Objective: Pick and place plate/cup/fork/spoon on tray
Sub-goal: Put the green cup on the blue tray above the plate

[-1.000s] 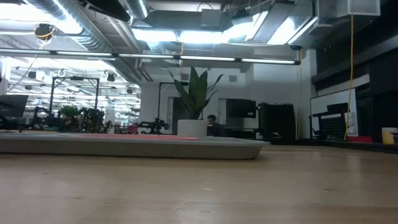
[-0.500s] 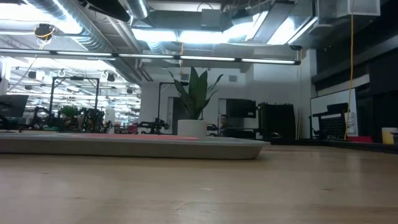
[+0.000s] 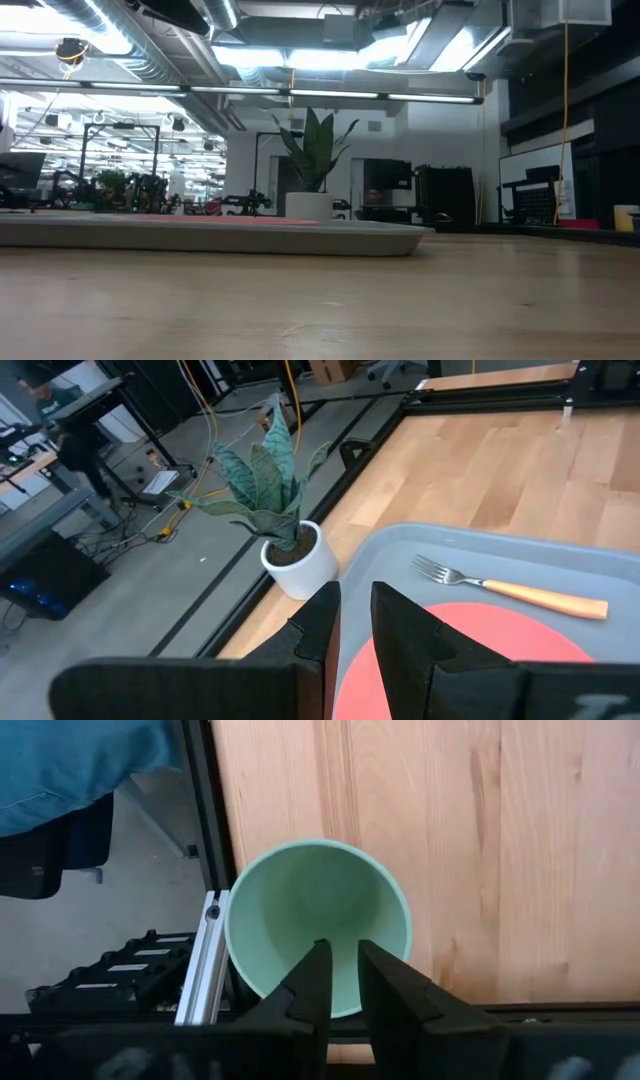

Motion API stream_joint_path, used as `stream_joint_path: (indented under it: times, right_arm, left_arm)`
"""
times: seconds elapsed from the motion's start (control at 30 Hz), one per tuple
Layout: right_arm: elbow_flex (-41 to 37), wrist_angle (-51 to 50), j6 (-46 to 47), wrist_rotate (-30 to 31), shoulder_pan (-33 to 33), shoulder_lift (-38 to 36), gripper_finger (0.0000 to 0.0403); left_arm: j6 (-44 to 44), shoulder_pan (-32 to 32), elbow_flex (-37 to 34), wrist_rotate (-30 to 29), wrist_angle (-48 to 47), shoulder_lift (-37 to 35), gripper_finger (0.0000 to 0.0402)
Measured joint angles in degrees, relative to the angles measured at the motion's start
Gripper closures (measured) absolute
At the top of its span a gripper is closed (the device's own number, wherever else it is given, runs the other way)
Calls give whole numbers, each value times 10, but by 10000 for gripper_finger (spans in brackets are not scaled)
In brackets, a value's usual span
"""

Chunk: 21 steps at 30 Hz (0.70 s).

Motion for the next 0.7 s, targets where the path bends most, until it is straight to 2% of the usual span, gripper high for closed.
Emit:
stream_joint_path:
  times: [0.7]
  right_arm:
    - [0,16,6,4,0,0,346]
  left_arm:
    - [-2,0,0,-2,0,0,348]
